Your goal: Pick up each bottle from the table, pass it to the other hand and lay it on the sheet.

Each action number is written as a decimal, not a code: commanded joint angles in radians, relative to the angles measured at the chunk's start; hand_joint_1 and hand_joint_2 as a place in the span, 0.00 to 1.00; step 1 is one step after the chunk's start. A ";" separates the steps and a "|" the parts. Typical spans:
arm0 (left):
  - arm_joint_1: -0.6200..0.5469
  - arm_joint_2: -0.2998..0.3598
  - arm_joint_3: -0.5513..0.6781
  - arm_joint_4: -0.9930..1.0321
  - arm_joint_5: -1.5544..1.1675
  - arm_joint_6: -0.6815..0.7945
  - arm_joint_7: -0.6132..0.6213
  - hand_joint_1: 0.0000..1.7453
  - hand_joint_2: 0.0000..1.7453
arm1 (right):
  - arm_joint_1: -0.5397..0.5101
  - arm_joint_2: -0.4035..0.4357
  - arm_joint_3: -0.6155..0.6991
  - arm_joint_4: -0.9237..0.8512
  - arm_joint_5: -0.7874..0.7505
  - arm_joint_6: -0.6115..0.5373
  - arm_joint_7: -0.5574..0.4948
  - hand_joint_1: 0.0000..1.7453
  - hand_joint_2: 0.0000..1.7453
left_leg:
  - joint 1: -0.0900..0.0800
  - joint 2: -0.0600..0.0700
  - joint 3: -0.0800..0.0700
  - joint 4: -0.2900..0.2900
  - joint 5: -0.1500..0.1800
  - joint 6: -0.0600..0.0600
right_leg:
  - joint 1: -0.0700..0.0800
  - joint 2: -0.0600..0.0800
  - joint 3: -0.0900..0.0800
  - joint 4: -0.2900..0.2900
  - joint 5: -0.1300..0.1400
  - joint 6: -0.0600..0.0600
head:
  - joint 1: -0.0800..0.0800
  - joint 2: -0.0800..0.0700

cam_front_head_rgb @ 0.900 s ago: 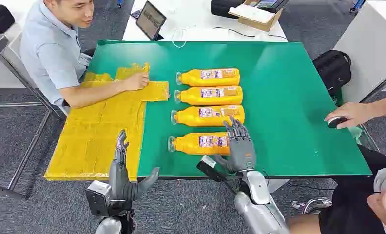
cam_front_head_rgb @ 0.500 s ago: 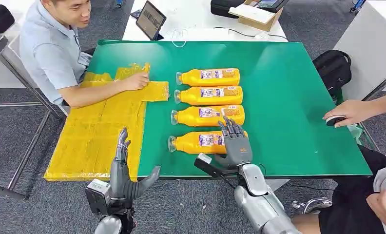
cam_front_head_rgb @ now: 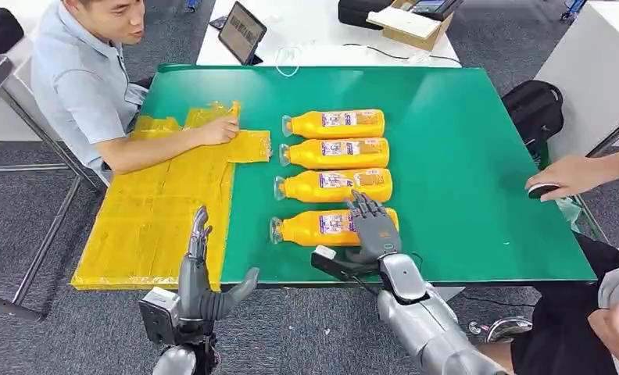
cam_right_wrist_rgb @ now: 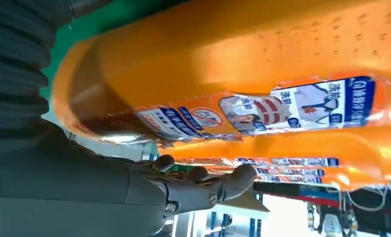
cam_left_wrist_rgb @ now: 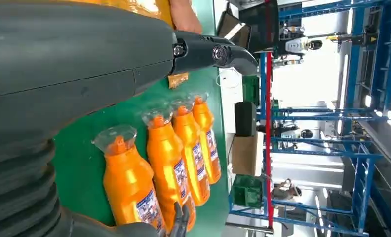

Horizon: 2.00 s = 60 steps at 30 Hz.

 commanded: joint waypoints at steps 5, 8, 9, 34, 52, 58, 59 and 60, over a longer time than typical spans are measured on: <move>0.004 0.016 0.042 0.026 -0.016 -0.011 0.003 0.00 1.00 | -0.068 -0.051 0.119 0.103 0.038 0.177 0.084 0.00 1.00 | 0.001 0.000 0.009 -0.001 -0.002 -0.001 | 0.001 0.000 0.008 -0.001 -0.002 -0.002 | 0.000 0.000; 0.004 0.015 0.045 0.024 -0.019 -0.012 0.003 0.00 1.00 | -0.072 -0.053 0.122 0.108 0.035 0.186 0.093 0.00 1.00 | 0.001 -0.001 0.011 -0.001 -0.001 -0.001 | 0.001 -0.001 0.011 -0.001 -0.002 -0.002 | 0.000 0.000; 0.005 0.015 0.046 0.022 -0.020 -0.014 0.003 0.00 1.00 | -0.075 -0.054 0.121 0.111 0.032 0.192 0.096 0.00 1.00 | 0.001 -0.001 0.010 -0.001 -0.001 -0.001 | 0.001 -0.001 0.010 -0.001 -0.001 -0.002 | 0.000 0.000; 0.044 0.026 0.041 -0.031 -0.029 -0.012 0.003 0.00 1.00 | 0.173 0.004 -0.003 -0.175 -0.379 0.077 -0.165 1.00 1.00 | 0.002 -0.001 0.016 -0.001 -0.003 -0.002 | 0.002 0.000 0.016 -0.002 -0.003 -0.003 | 0.000 0.000; 0.020 -0.013 0.104 0.020 0.083 -0.027 0.005 0.00 1.00 | 0.289 0.063 -0.102 -0.498 -0.822 0.171 -0.345 1.00 1.00 | 0.001 0.000 0.014 -0.001 -0.004 -0.003 | 0.001 0.000 0.012 0.000 -0.003 -0.003 | 0.000 0.000; 0.039 0.025 0.027 0.002 0.079 -0.159 0.035 0.00 1.00 | 0.344 0.095 -0.070 -0.630 -0.910 0.148 -0.405 1.00 1.00 | 0.001 0.001 0.010 0.000 -0.004 -0.003 | 0.001 0.001 0.009 0.001 -0.003 -0.003 | 0.000 0.000; 0.041 0.029 0.012 -0.001 0.066 -0.173 0.038 0.00 1.00 | 0.350 0.099 -0.054 -0.639 -0.897 0.133 -0.424 1.00 1.00 | 0.001 0.001 0.009 0.000 -0.004 -0.002 | 0.001 0.001 0.008 0.000 -0.002 -0.002 | 0.000 0.000; 0.042 0.030 0.002 -0.002 0.059 -0.184 0.043 0.00 1.00 | 0.355 0.103 -0.037 -0.640 -0.883 0.125 -0.431 1.00 1.00 | 0.001 0.001 0.012 0.000 -0.005 -0.003 | 0.001 0.002 0.010 0.000 -0.004 -0.003 | 0.000 0.000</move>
